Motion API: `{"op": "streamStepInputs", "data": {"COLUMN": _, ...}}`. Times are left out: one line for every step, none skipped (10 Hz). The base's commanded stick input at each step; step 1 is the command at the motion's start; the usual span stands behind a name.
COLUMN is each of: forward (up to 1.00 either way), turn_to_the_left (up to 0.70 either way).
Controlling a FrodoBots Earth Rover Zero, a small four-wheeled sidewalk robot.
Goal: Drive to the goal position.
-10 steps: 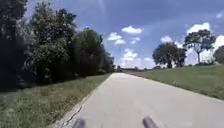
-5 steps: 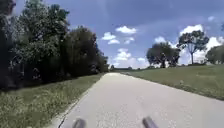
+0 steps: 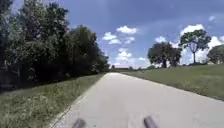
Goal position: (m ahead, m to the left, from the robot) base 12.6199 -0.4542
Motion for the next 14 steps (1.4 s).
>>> {"op": "streamStepInputs", "data": {"forward": 0.70, "turn_to_the_left": 0.00}}
{"op": "streamStepInputs", "data": {"forward": 0.70, "turn_to_the_left": 0.00}}
{"op": "streamStepInputs", "data": {"forward": 0.70, "turn_to_the_left": 0.00}}
{"op": "streamStepInputs", "data": {"forward": 0.70, "turn_to_the_left": 0.00}}
{"op": "streamStepInputs", "data": {"forward": 0.70, "turn_to_the_left": 0.00}}
{"op": "streamStepInputs", "data": {"forward": 0.70, "turn_to_the_left": 0.00}}
{"op": "streamStepInputs", "data": {"forward": 0.70, "turn_to_the_left": 0.00}}
{"op": "streamStepInputs", "data": {"forward": 0.70, "turn_to_the_left": 0.00}}
{"op": "streamStepInputs", "data": {"forward": 0.70, "turn_to_the_left": 0.00}}
{"op": "streamStepInputs", "data": {"forward": 0.70, "turn_to_the_left": 0.00}}
{"op": "streamStepInputs", "data": {"forward": 0.70, "turn_to_the_left": 0.00}}
{"op": "streamStepInputs", "data": {"forward": 0.70, "turn_to_the_left": 0.00}}
{"op": "streamStepInputs", "data": {"forward": 0.70, "turn_to_the_left": 0.00}}
{"op": "streamStepInputs", "data": {"forward": 0.70, "turn_to_the_left": 0.00}}
